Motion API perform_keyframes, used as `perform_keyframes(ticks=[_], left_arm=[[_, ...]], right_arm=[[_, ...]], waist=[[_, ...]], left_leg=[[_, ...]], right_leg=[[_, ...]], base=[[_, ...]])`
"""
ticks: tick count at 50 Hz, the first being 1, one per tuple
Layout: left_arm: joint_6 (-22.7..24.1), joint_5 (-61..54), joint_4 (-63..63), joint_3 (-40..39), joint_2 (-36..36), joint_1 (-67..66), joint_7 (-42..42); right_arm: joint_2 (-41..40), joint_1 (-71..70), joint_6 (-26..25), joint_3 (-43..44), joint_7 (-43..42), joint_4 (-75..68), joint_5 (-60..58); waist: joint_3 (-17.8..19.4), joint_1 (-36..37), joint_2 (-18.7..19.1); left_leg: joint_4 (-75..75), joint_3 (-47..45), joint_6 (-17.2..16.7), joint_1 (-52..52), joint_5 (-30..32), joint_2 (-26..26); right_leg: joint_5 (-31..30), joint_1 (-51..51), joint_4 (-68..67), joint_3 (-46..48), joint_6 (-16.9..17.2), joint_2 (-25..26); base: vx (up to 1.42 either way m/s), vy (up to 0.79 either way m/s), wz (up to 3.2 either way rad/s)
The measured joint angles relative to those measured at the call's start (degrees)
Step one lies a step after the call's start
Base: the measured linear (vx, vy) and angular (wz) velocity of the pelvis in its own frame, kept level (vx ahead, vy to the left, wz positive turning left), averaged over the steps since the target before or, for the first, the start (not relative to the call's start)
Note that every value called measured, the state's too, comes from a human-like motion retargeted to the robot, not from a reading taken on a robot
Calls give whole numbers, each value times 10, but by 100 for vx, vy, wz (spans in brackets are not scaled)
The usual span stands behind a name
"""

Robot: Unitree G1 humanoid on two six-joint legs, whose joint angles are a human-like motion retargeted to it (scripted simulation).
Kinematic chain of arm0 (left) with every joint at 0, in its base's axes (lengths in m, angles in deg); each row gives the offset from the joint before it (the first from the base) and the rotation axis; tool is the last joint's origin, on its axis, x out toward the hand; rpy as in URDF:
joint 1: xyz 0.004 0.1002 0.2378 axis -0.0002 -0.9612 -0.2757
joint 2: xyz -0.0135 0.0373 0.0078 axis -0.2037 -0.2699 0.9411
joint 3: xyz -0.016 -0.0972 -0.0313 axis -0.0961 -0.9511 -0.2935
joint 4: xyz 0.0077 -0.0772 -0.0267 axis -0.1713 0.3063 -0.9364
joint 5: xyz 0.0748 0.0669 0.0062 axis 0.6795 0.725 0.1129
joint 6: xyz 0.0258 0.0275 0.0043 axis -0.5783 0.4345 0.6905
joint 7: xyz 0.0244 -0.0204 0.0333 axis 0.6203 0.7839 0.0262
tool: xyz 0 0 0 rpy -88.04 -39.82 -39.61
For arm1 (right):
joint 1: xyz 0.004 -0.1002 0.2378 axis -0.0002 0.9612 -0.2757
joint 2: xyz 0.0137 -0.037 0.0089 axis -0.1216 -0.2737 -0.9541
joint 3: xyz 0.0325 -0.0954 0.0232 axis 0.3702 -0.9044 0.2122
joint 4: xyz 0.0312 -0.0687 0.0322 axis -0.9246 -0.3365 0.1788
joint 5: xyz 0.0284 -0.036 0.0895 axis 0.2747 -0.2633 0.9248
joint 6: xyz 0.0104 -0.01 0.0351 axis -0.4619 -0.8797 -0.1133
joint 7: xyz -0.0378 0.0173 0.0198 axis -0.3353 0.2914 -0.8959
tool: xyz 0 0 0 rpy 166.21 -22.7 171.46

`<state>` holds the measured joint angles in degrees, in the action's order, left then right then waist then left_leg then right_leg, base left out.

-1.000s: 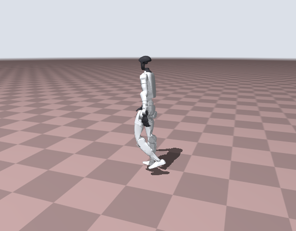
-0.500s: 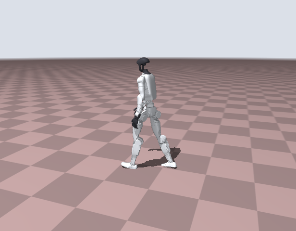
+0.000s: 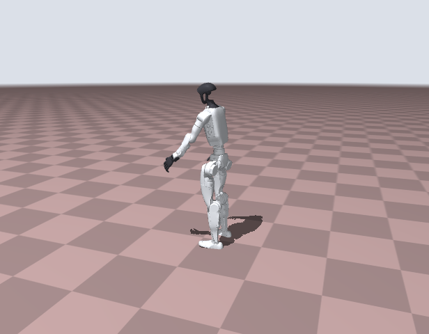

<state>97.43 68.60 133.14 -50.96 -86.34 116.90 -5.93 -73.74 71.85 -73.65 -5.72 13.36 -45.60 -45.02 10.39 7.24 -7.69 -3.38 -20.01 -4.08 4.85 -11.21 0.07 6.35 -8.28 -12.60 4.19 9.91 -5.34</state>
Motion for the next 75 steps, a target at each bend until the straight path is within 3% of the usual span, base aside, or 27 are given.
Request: perform_keyframes(ticks=[4, 18, 32, 43, 62, 75], left_arm=[[-2, 12, -35, 19, 21, 34, 10], [-3, 77, -20, 37, 86, -18, -19], [-4, 23, 101, -29, 64, -203, -56], [3, -1, 89, -77, 43, -282, -71], [-11, 46, 68, 1, 103, -151, -60], [-6, 62, -24, 61, 126, -84, -40]], right_arm=[[-3, 0, -11, 4, 2, 9, -7], [8, -35, -10, 13, 7, 24, -24], [7, -43, 5, 8, -15, 29, -12], [10, -31, 2, 7, -7, -16, -43], [2, -51, -14, -23, 0, -22, -67], [-6, -82, -18, -47, -11, 12, -63]], waist=[[4, -4, -1], [-21, -3, 22], [-29, 6, 24], [-34, 26, 19], [-46, 19, 22], [-52, -4, 31]], left_leg=[[2, 21, 4, 13, -11, -14], [8, 48, 11, 22, -30, -21], [10, 47, 15, 26, -41, -19], [10, 50, 15, 26, -45, -15], [12, 61, 10, 26, -50, -14], [11, 50, 9, 33, -56, -12]], right_leg=[[-38, 32, 69, -4, 11, -8], [-16, 80, 106, 38, 41, -22], [5, 90, 114, 43, 36, -20], [13, 90, 111, 46, 39, -18], [21, 98, 112, 61, 26, -18], [18, 101, 116, 51, 25, -15]], base=[[23, -1, 52], [16, -4, 19], [10, -5, 1], [5, -2, -1], [0, 0, 0], [0, 0, 0]])
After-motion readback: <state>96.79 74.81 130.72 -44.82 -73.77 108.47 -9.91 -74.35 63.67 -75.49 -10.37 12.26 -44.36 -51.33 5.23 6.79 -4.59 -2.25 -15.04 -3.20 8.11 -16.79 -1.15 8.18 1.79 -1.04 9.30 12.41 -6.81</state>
